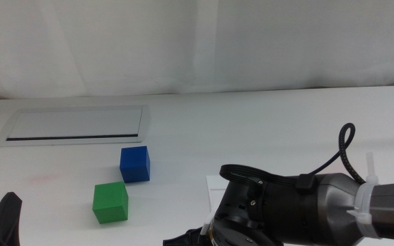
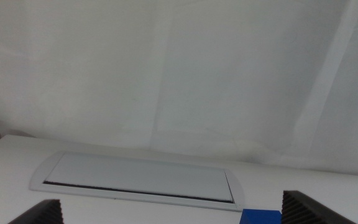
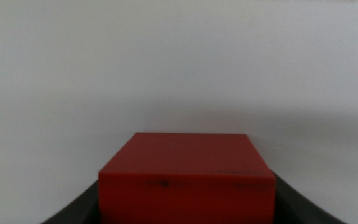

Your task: Stack red cubes first, then green, then blue cubes in a specific spot.

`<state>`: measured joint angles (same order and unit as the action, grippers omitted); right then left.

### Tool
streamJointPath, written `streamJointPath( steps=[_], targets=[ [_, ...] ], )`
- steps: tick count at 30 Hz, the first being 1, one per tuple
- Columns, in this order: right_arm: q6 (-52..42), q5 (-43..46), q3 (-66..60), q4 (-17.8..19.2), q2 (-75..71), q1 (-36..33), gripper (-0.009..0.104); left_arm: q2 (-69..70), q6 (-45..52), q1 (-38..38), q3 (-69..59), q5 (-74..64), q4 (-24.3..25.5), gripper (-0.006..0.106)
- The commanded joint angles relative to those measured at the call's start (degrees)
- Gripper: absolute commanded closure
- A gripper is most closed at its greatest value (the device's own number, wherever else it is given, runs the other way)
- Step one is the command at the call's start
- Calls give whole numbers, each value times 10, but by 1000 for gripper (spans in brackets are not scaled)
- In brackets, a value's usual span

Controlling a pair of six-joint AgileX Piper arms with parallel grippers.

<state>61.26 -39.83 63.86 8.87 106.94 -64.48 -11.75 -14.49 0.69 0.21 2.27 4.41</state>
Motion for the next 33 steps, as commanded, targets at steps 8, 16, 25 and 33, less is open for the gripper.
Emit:
streamJointPath(
  steps=[8, 16, 25, 33],
  targets=[
    [-2, 6, -1, -3, 16, -1, 73, 1, -1, 0, -23, 6, -4, 13],
    [-2, 7, 0, 5, 16, -1, -8, 1, -1, 0, -23, 6, -4, 13],
    [-15, -1, 14, 39, -26, 0, -8, 1, -1, 0, -23, 6, -4, 13],
    [-19, -42, 43, 118, -103, 0, -8, 1, -1, 0, -23, 6, -4, 13]
  ],
)
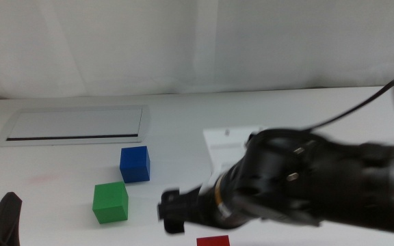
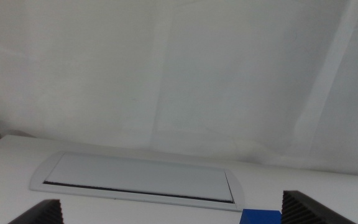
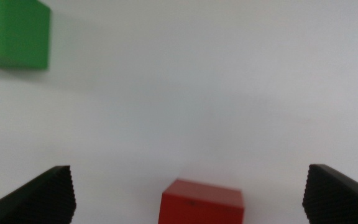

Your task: Stack red cubes first, then green, then blue cubes in a specific spot.

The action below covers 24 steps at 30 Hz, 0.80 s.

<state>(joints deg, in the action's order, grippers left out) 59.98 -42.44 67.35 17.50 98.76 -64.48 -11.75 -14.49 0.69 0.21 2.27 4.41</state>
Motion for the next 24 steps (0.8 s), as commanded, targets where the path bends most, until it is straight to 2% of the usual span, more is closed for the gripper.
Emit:
streamJointPath(
  steps=[1, 6, 13, 16, 20, 22, 24],
  targets=[
    [-6, -21, 11, 45, -32, 2, -8, 1, -1, 0, -23, 6, -4, 13],
    [-44, -17, 12, 108, -99, 43, -7, 1, -1, 0, -23, 6, -4, 13],
    [-171, -3, 12, 112, -169, 190, -7, 1, -1, 0, -23, 6, -4, 13],
    [-250, -2, 12, 94, -190, 259, -7, 1, -1, 0, -23, 6, -4, 13],
    [-373, -6, 12, 49, -211, 340, -7, 1, -1, 0, -23, 6, -4, 13],
    [-435, -12, 12, 16, -221, 376, -7, 1, -1, 0, -23, 6, -4, 13],
    [-502, -21, 12, -37, -231, 402, -7, 1, -1, 0, -23, 6, -4, 13]
  ],
)
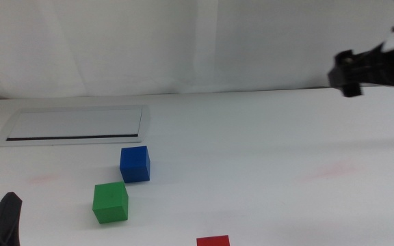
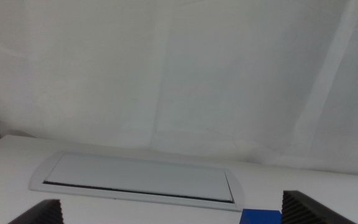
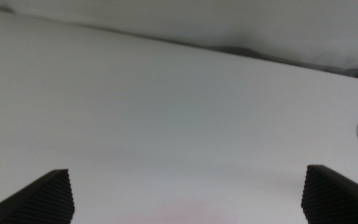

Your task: Stack red cubes first, then green, then blue cubes in a specific spot.

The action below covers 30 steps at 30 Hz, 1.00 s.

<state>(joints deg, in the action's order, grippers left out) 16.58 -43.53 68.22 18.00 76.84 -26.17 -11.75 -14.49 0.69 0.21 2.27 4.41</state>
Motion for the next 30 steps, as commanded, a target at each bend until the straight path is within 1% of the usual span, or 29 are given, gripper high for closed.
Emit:
streamJointPath(
  steps=[1, 3, 4, 8, 12, 14, 17, 21, 23, 29, 30],
  targets=[
    [-104, -18, 4, -74, -17, 30, -7, 1, -1, 0, -23, 6, -4, 13],
    [-156, -32, 2, -128, -30, 41, -7, 1, -1, 0, -23, 6, -4, 13],
    [-185, -45, 2, -165, -45, 45, -7, 1, -1, 0, -23, 6, -4, 13],
    [-239, -73, 2, -215, -87, 45, -7, 1, -1, 0, -20, 17, -4, 13],
    [-288, -140, 2, -231, -136, 45, -7, 1, -8, 0, -20, 19, -4, 13],
    [-301, -161, 1, -231, -160, 45, -7, 1, -15, 0, -20, 19, -4, 13],
    [-307, -179, 1, -241, -191, 45, -7, 1, -16, -1, -19, 18, -4, 13],
    [-341, -218, 1, -284, -214, 45, -7, 1, -35, -1, -2, -12, -4, 13],
    [-352, -222, 1, -295, -215, 45, -7, 1, -38, -2, 9, -23, -4, 13],
    [-352, -196, 1, -294, -218, 45, -7, 1, -50, -14, 77, -100, -4, 13],
    [-352, -185, 1, -291, -218, 45, -7, 1, -48, -20, 107, -144, -5, 13]
  ],
)
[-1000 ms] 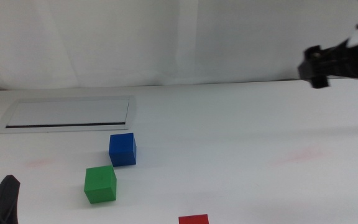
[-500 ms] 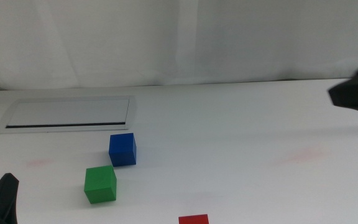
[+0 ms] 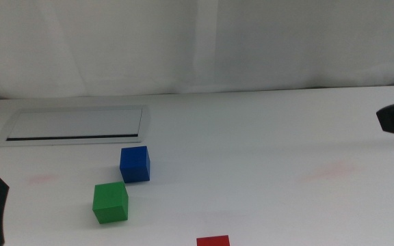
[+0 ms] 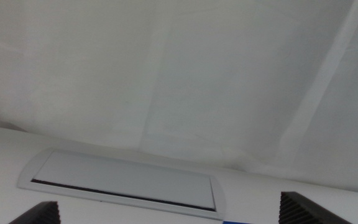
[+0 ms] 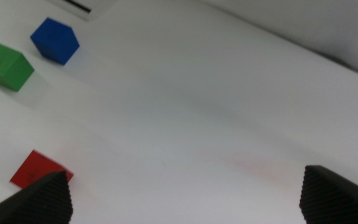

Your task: Stack red cubes first, then green, then blue cubes in a specific spot.

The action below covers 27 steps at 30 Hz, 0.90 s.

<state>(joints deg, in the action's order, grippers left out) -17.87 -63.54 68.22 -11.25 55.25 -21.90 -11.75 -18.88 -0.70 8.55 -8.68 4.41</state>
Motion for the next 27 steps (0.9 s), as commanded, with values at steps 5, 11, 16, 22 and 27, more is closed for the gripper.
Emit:
streamJointPath(
  steps=[5, 11, 16, 22, 27],
  targets=[
    [-21, 27, 1, 10, -2, 3, -7, -3, 14, -15, 94, -167, -39, 13],
    [-21, 29, 1, 10, -2, 3, -7, -75, 102, -15, 162, -271, -157, 19],
    [-21, 29, 1, 10, -2, 3, -7, -163, 184, -15, 213, -299, -219, 22],
    [-16, 29, 1, 6, -2, 3, -7, -324, 214, -15, 291, -331, -222, 22],
    [-16, 29, 1, 2, -2, 3, -7, -440, 214, -16, 345, -365, -222, 22]
  ],
)
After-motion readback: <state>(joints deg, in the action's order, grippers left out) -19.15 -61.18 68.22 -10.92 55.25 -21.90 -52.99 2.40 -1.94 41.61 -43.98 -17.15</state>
